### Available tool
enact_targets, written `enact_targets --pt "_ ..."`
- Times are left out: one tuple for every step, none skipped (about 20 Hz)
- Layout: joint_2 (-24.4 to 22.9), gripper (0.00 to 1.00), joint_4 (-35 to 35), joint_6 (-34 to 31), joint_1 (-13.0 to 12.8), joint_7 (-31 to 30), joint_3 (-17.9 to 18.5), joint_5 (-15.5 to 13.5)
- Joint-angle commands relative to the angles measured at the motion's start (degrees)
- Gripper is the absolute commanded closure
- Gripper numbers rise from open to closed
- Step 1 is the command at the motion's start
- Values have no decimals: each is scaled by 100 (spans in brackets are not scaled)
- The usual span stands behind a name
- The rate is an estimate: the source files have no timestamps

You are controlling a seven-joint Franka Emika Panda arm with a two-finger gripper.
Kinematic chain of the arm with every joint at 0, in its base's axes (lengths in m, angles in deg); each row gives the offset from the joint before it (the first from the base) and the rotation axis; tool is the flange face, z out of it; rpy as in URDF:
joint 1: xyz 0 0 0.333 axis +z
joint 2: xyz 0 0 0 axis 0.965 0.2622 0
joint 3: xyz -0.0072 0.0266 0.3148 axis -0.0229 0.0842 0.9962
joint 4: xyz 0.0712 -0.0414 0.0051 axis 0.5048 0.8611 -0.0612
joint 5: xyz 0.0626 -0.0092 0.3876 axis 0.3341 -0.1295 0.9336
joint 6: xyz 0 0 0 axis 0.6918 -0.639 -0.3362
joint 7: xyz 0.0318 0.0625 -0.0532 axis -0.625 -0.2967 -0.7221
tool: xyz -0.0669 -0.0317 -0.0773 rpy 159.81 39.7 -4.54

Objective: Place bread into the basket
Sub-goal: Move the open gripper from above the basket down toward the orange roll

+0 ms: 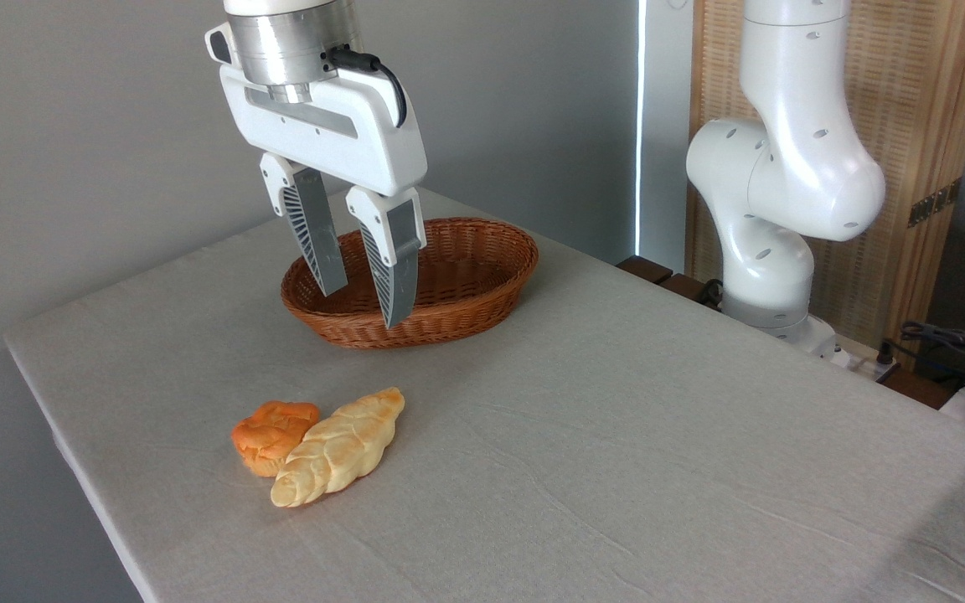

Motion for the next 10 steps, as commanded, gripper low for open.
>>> enact_targets --pt "-126 0 146 145 2 45 43 -45" --pt "-126 0 139 146 2 45 43 -45" --pt "-126 0 147 146 2 54 43 -45" --pt "-126 0 147 146 2 88 43 -45" --pt "-126 0 139 146 2 158 43 -45" --pt "-126 0 147 146 2 177 43 -45" --pt "-126 0 147 154 2 177 43 -45" --pt "-126 0 147 154 2 177 43 -45" --pt "-126 0 147 154 2 177 43 -45" --pt "-126 0 147 154 2 177 43 -45"
